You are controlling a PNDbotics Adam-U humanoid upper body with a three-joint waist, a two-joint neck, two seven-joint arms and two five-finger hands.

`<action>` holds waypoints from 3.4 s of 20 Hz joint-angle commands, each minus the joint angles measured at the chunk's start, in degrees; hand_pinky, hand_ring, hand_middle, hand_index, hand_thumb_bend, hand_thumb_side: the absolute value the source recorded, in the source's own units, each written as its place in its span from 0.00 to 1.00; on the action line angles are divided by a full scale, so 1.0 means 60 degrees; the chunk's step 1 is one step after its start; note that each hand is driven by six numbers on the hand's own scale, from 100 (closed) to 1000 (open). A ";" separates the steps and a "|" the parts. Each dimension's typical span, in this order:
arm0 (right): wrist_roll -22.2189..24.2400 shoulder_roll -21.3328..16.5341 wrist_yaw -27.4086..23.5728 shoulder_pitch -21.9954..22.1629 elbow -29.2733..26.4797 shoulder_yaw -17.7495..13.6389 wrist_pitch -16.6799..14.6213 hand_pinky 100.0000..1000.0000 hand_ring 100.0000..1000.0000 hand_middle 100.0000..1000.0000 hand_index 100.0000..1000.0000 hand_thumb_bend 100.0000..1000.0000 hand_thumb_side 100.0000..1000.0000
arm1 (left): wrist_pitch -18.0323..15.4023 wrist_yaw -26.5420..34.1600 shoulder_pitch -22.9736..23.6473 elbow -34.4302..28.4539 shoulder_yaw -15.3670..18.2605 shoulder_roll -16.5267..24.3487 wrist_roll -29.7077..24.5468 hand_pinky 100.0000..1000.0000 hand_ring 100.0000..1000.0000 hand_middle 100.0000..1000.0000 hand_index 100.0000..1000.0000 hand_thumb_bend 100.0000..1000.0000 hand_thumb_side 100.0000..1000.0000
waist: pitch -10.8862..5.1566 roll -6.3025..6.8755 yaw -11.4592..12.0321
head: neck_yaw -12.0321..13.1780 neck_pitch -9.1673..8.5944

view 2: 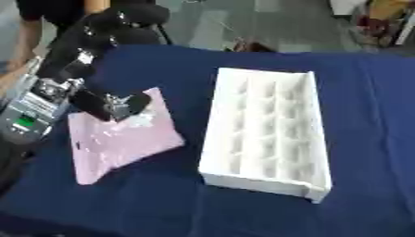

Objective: Pick up objects on the table and place them in the box.

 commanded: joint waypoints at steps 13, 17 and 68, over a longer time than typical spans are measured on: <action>-0.0015 -0.0184 0.0024 -0.0121 -0.0197 -0.0034 0.0013 0.53 0.61 0.74 0.91 0.00 0.78 | 0.2385 -0.1925 0.1097 -0.0121 -0.0360 0.0116 -0.0680 0.79 0.90 0.90 0.91 0.00 0.61 | -0.0057 0.0033 -0.0088 | 0.0162 -0.0140; -0.0044 -0.0204 0.0043 -0.0112 -0.0191 -0.0076 0.0034 0.53 0.61 0.74 0.91 0.00 0.78 | 0.3469 -0.2452 0.1923 -0.0121 0.0235 0.0662 -0.0280 0.81 0.91 0.91 0.91 0.00 0.56 | -0.0033 0.0086 -0.0055 | 0.0187 -0.0131; -0.0062 -0.0453 0.0146 -0.0060 -0.0206 -0.0146 0.0073 0.53 0.62 0.74 0.91 0.00 0.77 | 0.6156 -0.2011 0.4575 0.2591 0.1328 0.2377 0.1409 0.85 0.92 0.91 0.95 0.00 0.68 | -0.0166 0.0268 0.0156 | 0.0530 0.0054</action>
